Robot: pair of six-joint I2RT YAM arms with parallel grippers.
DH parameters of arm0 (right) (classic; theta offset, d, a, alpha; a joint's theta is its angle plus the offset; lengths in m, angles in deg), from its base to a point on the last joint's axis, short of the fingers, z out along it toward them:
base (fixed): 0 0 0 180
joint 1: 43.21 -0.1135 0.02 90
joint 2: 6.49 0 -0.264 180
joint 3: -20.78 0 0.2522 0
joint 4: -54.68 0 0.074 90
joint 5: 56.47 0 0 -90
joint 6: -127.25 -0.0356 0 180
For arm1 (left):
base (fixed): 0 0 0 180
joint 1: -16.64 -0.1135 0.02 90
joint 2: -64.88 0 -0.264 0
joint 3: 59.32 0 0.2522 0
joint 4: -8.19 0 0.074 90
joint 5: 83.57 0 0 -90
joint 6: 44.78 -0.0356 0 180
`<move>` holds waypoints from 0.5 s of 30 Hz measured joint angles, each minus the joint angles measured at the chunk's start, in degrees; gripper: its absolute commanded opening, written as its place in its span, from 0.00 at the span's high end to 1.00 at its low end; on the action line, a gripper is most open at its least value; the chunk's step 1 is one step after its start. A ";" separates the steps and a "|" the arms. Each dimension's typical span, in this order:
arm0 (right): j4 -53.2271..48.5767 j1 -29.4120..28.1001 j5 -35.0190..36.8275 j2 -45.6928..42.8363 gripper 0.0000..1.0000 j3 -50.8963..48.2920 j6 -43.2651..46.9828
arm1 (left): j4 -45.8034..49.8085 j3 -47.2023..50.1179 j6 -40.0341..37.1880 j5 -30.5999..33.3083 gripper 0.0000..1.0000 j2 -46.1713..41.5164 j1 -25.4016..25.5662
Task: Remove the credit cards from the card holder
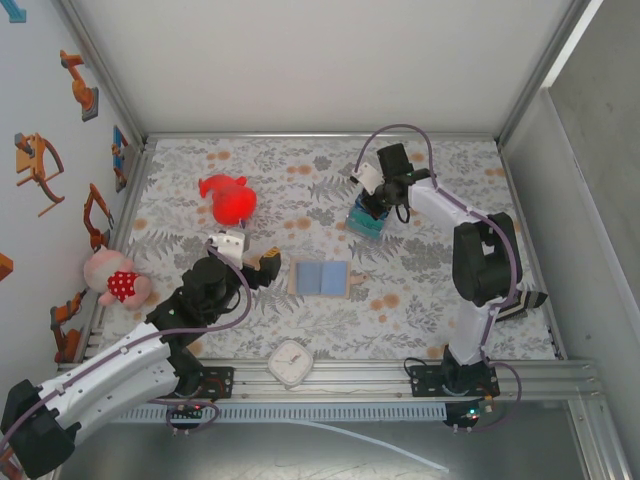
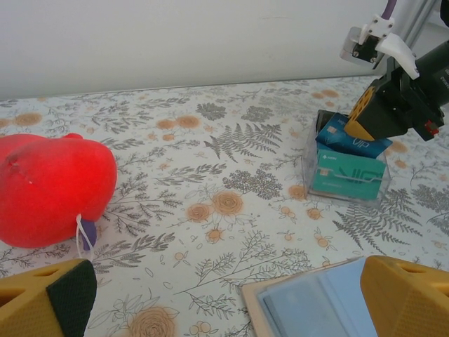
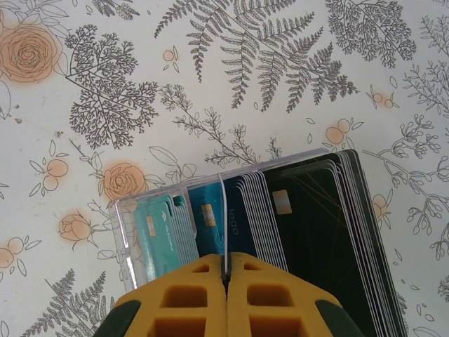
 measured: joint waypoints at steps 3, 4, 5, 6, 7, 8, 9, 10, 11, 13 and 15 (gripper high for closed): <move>-0.76 0.00 0.17 0.33 1.00 0.76 -0.02 | -0.26 0.00 0.04 0.02 0.03 0.02 -0.07; -1.03 0.00 0.24 0.46 1.00 0.98 -0.02 | -0.26 0.00 0.04 0.02 0.03 0.02 -0.07; -1.36 0.00 0.24 0.55 1.00 1.27 -0.02 | -0.26 0.00 0.07 0.02 0.03 0.02 -0.07; -1.68 0.00 0.28 0.72 1.00 1.55 -0.04 | -0.26 0.00 0.09 0.04 0.03 0.02 -0.07; -2.14 0.00 0.37 0.94 1.00 1.99 -0.04 | -0.28 0.00 0.15 0.04 0.03 0.04 -0.07; -2.73 0.00 0.37 1.20 1.00 2.54 -0.02 | -0.28 0.00 0.22 0.13 0.03 0.07 -0.07; -3.17 0.00 0.37 1.38 1.00 2.93 -0.02 | -0.28 0.00 0.24 0.24 0.03 0.11 -0.07; -3.61 0.00 0.37 1.55 1.00 3.32 -0.02 | -0.28 0.00 0.24 0.35 0.03 0.17 -0.07; -3.96 0.00 0.39 1.70 1.00 3.63 0.00 | -0.26 0.00 0.28 0.42 0.03 0.22 -0.07; -4.46 0.00 0.39 1.90 1.00 4.04 0.00 | -0.26 0.00 0.37 0.44 0.03 0.28 -0.07; -5.07 0.00 0.39 2.08 1.00 4.50 0.22 | -0.28 0.00 0.42 0.46 0.03 0.33 -0.07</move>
